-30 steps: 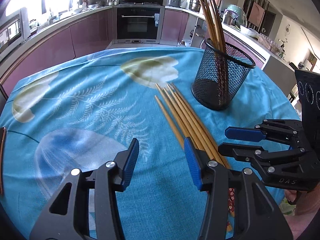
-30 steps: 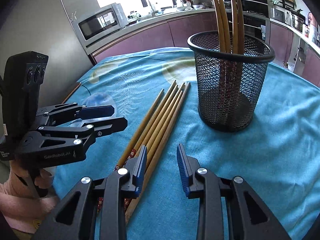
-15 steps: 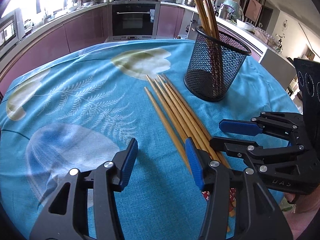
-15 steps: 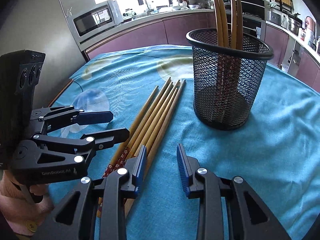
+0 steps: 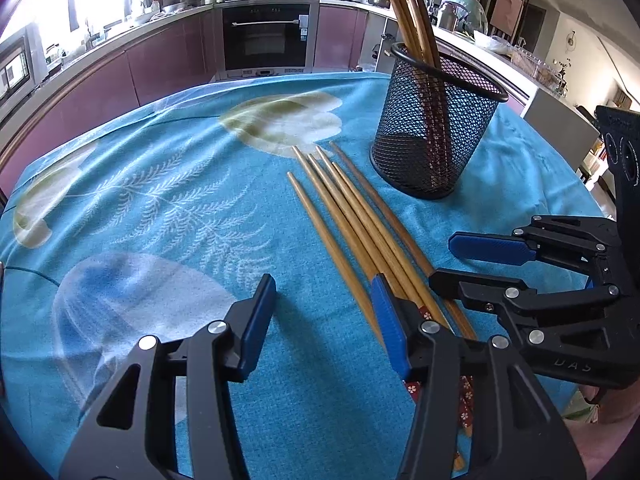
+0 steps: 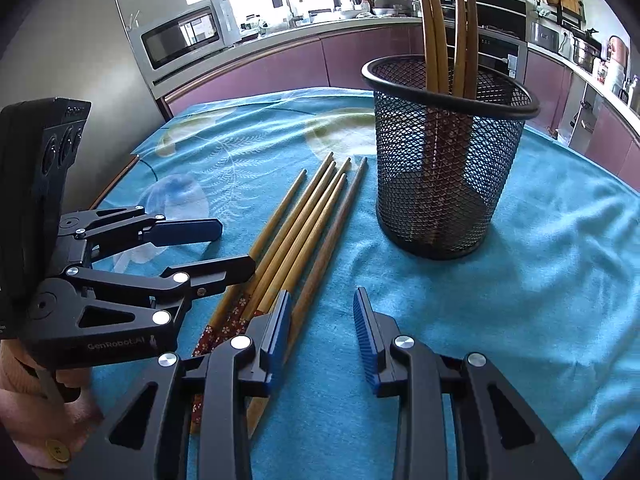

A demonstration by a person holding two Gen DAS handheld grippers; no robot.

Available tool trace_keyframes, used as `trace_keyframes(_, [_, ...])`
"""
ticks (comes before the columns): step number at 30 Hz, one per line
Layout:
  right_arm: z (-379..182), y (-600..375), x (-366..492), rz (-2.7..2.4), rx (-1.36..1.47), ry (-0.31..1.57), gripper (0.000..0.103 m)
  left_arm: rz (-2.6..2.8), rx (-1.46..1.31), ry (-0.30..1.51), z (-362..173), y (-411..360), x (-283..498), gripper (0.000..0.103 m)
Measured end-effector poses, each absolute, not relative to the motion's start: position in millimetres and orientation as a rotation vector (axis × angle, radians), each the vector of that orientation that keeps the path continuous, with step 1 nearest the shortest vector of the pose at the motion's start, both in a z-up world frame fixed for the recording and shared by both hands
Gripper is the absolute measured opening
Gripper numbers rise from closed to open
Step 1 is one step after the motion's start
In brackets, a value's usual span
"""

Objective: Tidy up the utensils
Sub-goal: 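Withdraw both grippers from the holder back over the remaining chopsticks, then close the right gripper on a chopstick while the left gripper grasps another chopstick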

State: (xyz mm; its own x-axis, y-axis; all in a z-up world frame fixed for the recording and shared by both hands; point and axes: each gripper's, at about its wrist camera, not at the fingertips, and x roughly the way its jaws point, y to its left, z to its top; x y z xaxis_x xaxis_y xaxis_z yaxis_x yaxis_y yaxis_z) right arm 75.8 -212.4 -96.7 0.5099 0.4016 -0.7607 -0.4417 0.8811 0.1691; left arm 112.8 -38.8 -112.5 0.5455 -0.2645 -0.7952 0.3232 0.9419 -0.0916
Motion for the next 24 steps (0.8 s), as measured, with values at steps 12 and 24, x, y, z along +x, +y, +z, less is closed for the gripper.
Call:
trace_keyframes(12, [-97.5, -214.5, 79.0, 0.493, -0.063, 0.905, 0.028, -0.333, 0.086, 0.943, -113.8, -37.2, 117.3, 0.037])
trace_keyframes(24, [-98.2, -201.4, 101.1, 0.460, -0.072, 0.901, 0.014, -0.297, 0.089, 0.946, -115.3, -38.5, 130.5, 0.023])
